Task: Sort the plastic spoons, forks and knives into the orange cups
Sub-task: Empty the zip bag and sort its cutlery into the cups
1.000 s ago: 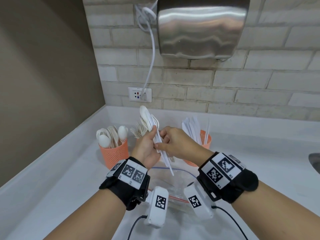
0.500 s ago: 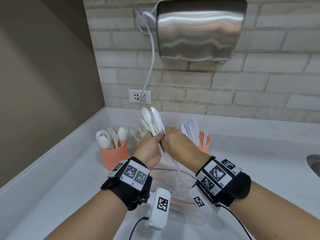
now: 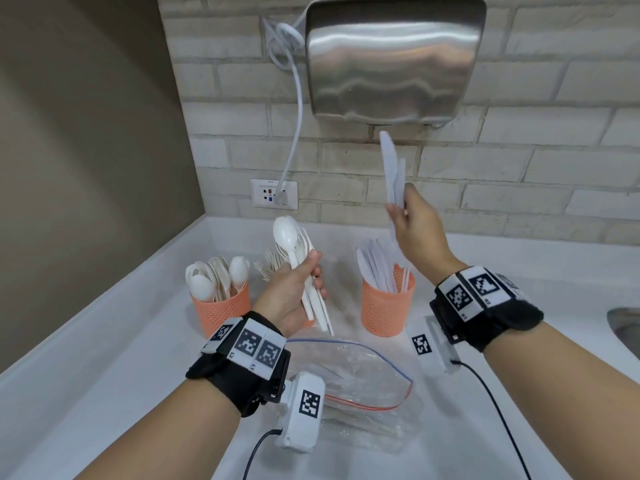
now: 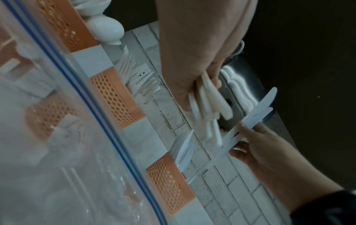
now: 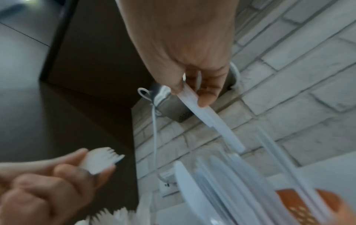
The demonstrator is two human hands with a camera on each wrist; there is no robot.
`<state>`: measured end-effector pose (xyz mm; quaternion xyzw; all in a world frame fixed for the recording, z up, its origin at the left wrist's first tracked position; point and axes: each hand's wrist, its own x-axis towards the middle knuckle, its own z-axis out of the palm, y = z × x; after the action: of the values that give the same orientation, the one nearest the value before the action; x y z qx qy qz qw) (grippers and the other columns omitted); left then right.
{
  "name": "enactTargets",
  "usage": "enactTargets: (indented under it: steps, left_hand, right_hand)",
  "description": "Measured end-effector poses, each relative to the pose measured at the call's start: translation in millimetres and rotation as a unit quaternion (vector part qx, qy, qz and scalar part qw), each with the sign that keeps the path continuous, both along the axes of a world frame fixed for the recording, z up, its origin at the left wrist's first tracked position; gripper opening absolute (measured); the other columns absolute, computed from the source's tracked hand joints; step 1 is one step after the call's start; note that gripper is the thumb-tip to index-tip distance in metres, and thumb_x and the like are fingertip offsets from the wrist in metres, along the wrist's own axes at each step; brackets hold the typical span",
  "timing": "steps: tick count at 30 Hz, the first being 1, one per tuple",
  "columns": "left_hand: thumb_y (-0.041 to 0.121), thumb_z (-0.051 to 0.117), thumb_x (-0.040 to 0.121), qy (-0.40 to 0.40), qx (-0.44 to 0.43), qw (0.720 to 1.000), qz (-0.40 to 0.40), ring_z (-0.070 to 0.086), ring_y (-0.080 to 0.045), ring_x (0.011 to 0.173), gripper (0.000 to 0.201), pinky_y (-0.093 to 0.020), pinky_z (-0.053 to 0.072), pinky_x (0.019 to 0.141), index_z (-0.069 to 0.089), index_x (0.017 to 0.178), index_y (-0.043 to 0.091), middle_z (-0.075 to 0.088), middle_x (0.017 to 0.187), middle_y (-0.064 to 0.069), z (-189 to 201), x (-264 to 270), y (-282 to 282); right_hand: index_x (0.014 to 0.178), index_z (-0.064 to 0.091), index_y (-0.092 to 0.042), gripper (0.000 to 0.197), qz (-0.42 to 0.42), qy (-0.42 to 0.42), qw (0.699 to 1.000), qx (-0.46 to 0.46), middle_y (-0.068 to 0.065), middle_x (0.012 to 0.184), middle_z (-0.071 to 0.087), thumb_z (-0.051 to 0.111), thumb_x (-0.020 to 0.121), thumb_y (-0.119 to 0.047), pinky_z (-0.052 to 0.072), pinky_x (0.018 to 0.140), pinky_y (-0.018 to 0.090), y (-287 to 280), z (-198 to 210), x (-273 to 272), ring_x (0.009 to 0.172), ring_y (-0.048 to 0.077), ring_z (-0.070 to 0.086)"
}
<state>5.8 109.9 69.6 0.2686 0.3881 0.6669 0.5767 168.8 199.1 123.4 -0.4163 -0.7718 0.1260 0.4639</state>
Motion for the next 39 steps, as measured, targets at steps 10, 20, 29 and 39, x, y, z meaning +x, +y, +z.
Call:
enactTargets:
  steps: [10,20,29,39]
  left_hand:
    - [0.008,0.044,0.095,0.044,0.022,0.993,-0.109,0.065,-0.010,0.059,0.017,-0.025,0.056,0.059,0.058,0.104,0.012,0.068,0.071,0.001,2.8,-2.8,-12.4]
    - [0.003,0.044,0.094,0.025,0.027,0.991,-0.131,0.061,-0.010,0.057,0.019,-0.027,0.055,0.059,0.052,0.110,0.009,0.069,0.081,-0.004,1.9,-0.4,-10.6]
    - [0.006,0.051,0.089,0.044,0.035,0.985,-0.164,0.039,-0.004,0.038,0.005,-0.017,0.036,0.042,0.054,0.086,0.010,0.053,0.060,0.000,3.8,-4.1,-24.1]
    - [0.001,0.048,0.092,0.116,0.002,0.975,-0.187,0.042,-0.007,0.039,0.014,-0.019,0.040,0.040,0.051,0.080,0.008,0.060,0.062,-0.001,-4.1,-10.9,-32.3]
  right_hand:
    - [0.075,0.061,-0.006,0.014,-0.033,-0.203,0.942,-0.266,0.003,0.069,0.055,0.051,0.083,0.000,0.034,0.051,0.018,27.7,-59.3,7.1,0.079,0.026,0.054]
    - [0.098,0.065,-0.008,0.014,0.110,-0.018,0.986,-0.122,-0.007,0.068,0.053,0.064,0.084,-0.010,0.040,0.064,0.019,-22.0,-5.7,-27.1,0.061,0.000,0.050]
    - [0.086,0.061,-0.016,0.037,0.216,0.105,0.894,-0.377,-0.002,0.069,0.054,0.042,0.094,-0.047,0.034,0.055,0.023,-35.9,-14.9,-50.6,0.059,0.010,0.046]
    - [0.081,0.046,-0.015,0.025,0.077,0.273,0.937,-0.206,0.003,0.068,0.047,0.031,0.101,-0.013,0.038,0.046,0.022,-12.1,12.4,-35.2,0.055,0.012,0.048]
